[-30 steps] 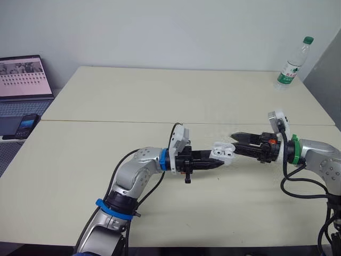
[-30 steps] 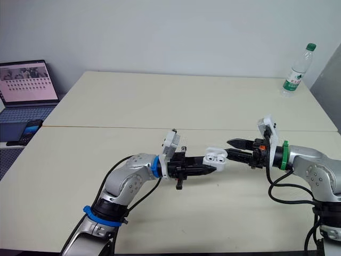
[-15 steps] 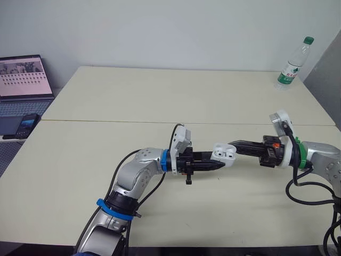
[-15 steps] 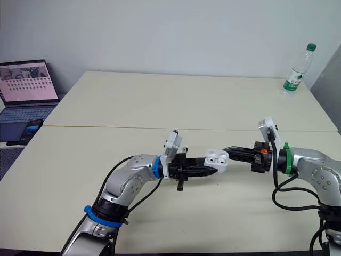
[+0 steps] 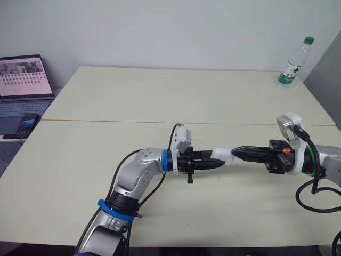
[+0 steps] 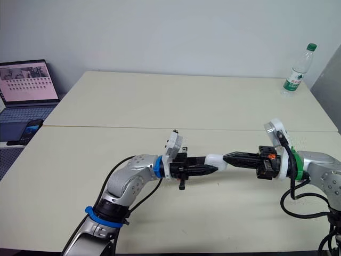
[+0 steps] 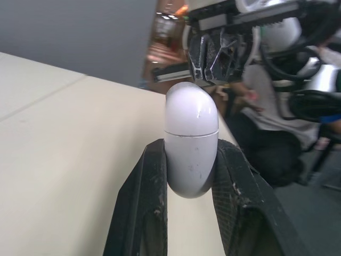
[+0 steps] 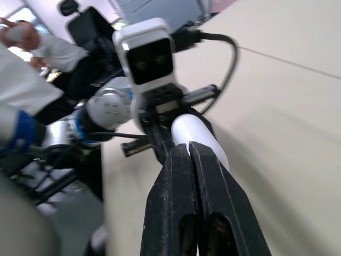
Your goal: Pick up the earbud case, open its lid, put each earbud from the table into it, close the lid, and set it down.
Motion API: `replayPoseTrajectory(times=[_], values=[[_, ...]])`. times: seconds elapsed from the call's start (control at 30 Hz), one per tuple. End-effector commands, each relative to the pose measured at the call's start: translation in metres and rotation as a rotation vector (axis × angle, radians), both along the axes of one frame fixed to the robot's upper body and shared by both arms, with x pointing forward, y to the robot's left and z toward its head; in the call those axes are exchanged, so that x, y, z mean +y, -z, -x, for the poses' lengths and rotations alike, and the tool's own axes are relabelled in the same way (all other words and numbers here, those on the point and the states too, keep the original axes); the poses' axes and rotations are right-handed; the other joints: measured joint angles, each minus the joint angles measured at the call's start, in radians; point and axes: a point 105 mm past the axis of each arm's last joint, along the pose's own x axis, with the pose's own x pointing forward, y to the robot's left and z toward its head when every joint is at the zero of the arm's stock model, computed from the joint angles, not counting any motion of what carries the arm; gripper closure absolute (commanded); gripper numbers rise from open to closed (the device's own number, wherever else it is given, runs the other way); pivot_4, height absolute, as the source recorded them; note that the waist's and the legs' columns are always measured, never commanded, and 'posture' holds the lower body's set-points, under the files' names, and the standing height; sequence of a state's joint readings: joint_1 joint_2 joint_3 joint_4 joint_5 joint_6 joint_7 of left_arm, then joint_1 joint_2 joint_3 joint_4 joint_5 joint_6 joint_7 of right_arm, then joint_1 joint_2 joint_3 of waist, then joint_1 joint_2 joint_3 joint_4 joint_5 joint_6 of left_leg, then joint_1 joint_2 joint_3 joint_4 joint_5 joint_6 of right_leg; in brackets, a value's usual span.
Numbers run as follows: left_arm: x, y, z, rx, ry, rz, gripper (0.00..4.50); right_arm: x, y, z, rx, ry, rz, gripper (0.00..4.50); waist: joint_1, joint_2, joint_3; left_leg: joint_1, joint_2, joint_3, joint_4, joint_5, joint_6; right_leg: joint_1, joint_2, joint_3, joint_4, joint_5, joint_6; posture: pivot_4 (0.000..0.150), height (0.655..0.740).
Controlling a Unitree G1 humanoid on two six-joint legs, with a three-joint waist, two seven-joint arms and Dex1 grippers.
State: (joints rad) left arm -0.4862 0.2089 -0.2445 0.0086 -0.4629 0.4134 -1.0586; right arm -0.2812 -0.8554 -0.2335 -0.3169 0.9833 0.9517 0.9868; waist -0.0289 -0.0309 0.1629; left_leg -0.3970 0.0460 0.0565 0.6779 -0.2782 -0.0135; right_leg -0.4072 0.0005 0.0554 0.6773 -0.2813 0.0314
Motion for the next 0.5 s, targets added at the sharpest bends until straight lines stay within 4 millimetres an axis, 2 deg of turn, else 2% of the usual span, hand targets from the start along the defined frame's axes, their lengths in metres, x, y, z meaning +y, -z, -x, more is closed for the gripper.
replayPoseTrajectory(times=[0.03, 0.13, 0.23, 0.37, 0.43, 0.5], values=[[0.013, -0.015, -0.024, -0.104, -0.165, 0.021, 3.76, -0.020, 0.001, -0.011, -0.119, 0.143, 0.045, 4.45, 0.001, 0.000, 0.000, 0.000, 0.000, 0.000, 0.000, 0.000, 0.000, 0.000, 0.000, 0.000, 0.000, 0.000, 0.000, 0.150, 0.7362], [0.024, -0.017, -0.036, -0.079, -0.272, 0.036, 3.76, -0.034, 0.018, -0.008, -0.175, 0.210, 0.099, 4.45, 0.002, 0.000, 0.000, -0.001, 0.000, -0.001, 0.000, 0.000, 0.000, 0.000, 0.000, -0.001, -0.001, 0.000, 0.000, 0.150, 0.7362], [0.031, -0.004, -0.035, -0.011, -0.299, 0.004, 3.76, -0.045, 0.038, -0.005, -0.219, 0.258, 0.169, 4.45, 0.002, 0.000, 0.000, -0.002, 0.000, -0.001, 0.000, 0.000, 0.000, 0.000, -0.001, -0.002, -0.002, 0.000, 0.000, 0.150, 0.7362], [0.034, 0.034, -0.038, 0.192, -0.352, -0.184, 3.76, -0.053, 0.057, -0.004, -0.278, 0.316, 0.255, 4.45, 0.001, 0.000, 0.000, -0.001, 0.000, -0.001, 0.000, 0.000, 0.000, 0.000, -0.001, -0.002, 0.000, 0.000, 0.000, 0.150, 0.7362], [0.032, 0.035, -0.039, 0.266, -0.346, -0.203, 3.76, -0.052, 0.060, -0.005, -0.317, 0.338, 0.273, 4.45, 0.000, 0.000, 0.000, -0.001, 0.000, -0.001, 0.000, 0.000, 0.000, 0.000, -0.001, -0.003, 0.001, -0.001, 0.001, 0.150, 0.7362], [0.025, 0.029, -0.032, 0.380, -0.260, -0.189, 3.76, -0.047, 0.067, -0.001, -0.339, 0.346, 0.278, 4.45, 0.001, 0.000, 0.000, 0.000, 0.000, -0.002, 0.000, 0.001, 0.001, 0.000, -0.001, -0.008, 0.002, -0.001, 0.002, 0.150, 0.7362]])
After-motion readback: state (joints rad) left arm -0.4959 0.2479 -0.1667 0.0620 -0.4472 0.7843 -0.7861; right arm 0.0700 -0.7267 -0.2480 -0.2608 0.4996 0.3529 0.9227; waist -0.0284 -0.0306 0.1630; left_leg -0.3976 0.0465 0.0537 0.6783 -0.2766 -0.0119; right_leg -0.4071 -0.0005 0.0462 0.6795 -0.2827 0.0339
